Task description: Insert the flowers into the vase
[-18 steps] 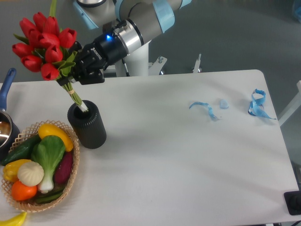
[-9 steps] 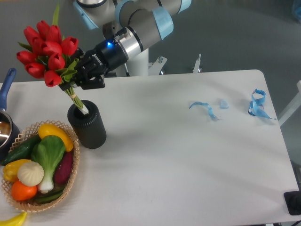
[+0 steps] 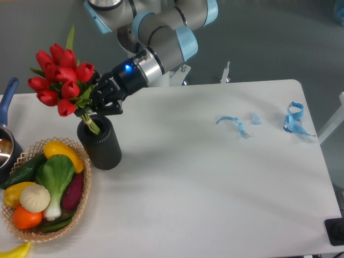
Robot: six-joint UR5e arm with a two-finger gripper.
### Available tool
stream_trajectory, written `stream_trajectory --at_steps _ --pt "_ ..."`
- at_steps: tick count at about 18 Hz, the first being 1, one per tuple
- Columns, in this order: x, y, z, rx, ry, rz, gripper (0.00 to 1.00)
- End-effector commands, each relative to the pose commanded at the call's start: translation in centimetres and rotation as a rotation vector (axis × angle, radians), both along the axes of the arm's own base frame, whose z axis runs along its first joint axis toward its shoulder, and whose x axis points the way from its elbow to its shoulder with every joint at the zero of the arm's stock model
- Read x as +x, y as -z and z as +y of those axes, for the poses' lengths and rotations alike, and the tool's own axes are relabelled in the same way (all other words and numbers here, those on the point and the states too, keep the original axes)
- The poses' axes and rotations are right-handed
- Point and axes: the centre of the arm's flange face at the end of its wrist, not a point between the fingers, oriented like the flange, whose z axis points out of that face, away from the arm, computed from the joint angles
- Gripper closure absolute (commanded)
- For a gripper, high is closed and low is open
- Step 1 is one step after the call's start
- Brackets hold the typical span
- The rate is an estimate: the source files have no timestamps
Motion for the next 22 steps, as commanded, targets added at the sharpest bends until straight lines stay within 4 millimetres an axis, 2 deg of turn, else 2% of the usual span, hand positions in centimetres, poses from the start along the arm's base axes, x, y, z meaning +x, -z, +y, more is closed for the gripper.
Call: stream_trajectory --at_steps 3,5,7,9,11,15,20,22 --pt "0.1 1.8 -0.1 0.011 0.011 0.018 0.80" --pt "0.1 1.9 -0.1 0.008 0.011 0.018 0.68" --pt "-0.1 2.2 -0.2 0.002 0.006 0.013 0.49" --pt "-0.3 2.6 -0.4 -0.006 -0.002 0.005 0.23" --pt "-0.9 2.9 -1.1 -0.013 -0.025 -0.007 0.00" --pt "-1.8 3.4 -2.8 -0.017 -0.074 -0.012 0.00" --pt "-3.3 2.0 -5.1 -0.011 -0.146 0.016 0.00" --pt "-4.4 2.2 -6.0 -0.045 -0.183 0.040 0.00"
